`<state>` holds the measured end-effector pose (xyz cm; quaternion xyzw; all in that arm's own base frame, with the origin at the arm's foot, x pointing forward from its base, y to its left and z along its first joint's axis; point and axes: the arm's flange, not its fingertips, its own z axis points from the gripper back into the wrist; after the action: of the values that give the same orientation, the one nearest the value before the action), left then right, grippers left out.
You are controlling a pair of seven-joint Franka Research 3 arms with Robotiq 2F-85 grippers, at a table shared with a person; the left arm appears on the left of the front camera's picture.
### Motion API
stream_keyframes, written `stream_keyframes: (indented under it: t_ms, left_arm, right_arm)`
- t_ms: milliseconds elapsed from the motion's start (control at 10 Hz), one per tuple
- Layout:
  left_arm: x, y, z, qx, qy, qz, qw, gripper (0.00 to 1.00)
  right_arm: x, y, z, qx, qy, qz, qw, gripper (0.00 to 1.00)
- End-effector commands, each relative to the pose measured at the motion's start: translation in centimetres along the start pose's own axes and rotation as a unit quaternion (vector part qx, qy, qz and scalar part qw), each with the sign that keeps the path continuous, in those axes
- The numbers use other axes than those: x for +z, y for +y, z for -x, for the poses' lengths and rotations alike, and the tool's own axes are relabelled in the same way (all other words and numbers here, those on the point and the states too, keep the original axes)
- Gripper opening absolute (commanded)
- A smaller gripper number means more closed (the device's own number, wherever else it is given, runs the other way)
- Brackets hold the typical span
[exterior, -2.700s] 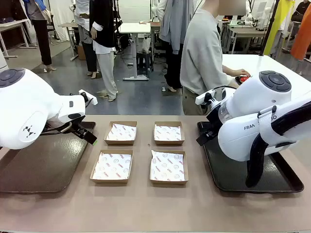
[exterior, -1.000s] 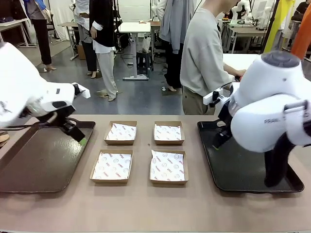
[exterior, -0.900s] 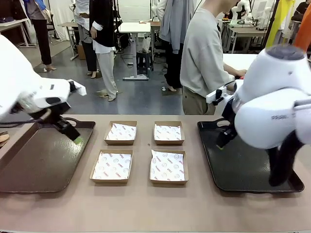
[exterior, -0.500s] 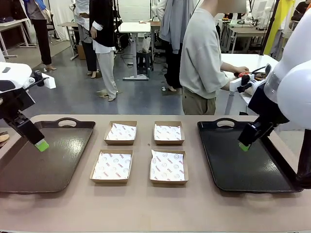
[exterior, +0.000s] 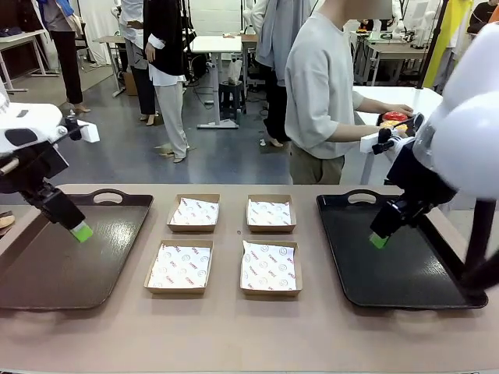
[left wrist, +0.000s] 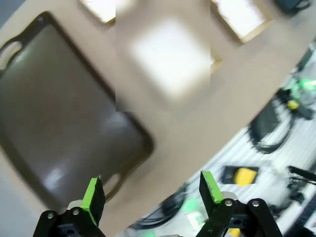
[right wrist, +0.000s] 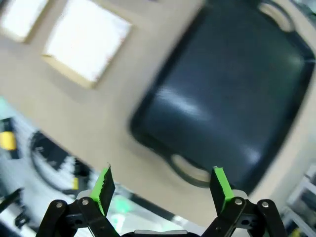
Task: Individually package the donuts and arrange them on the tray.
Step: Pick up one Paper togo box.
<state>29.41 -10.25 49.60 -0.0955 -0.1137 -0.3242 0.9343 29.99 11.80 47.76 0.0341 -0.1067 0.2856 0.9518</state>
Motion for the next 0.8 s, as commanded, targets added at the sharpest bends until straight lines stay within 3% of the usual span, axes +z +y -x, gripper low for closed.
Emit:
stream_keyframes:
  t_ms: [0,100,300,400,500,600,700]
  left_arm:
    - [0.8,2.8,-0.2,0.089,-0.085,0.291,0.949,1.0]
    - [1.0,4.5,0.4,0.14,-0.127,0.436,0.88,1.0]
    - [1.2,7.4,2.2,0.196,-0.182,0.603,0.751,1.0]
    - [1.1,8.5,3.3,0.215,-0.206,0.63,0.717,1.0]
    - [0.8,9.6,4.4,0.231,-0.215,0.64,0.701,1.0]
    - [0.8,10.6,5.7,0.252,-0.226,0.64,0.69,1.0]
    - [0.7,11.8,7.5,0.271,-0.238,0.638,0.68,1.0]
  right_arm:
    - [1.0,-3.2,0.6,-0.072,-0.04,-0.382,0.92,1.0]
    - [0.9,-5.5,1.6,-0.113,-0.079,-0.488,0.862,1.0]
    - [1.0,-9.5,5.0,-0.134,-0.143,-0.657,0.728,1.0]
    - [0.5,-11.7,7.1,-0.147,-0.171,-0.702,0.676,1.0]
    - [-0.2,-13.9,9.3,-0.172,-0.18,-0.736,0.63,1.0]
    - [-0.8,-16.0,11.6,-0.195,-0.19,-0.752,0.6,1.0]
    - [-1.4,-18.1,14.3,-0.223,-0.19,-0.754,0.589,1.0]
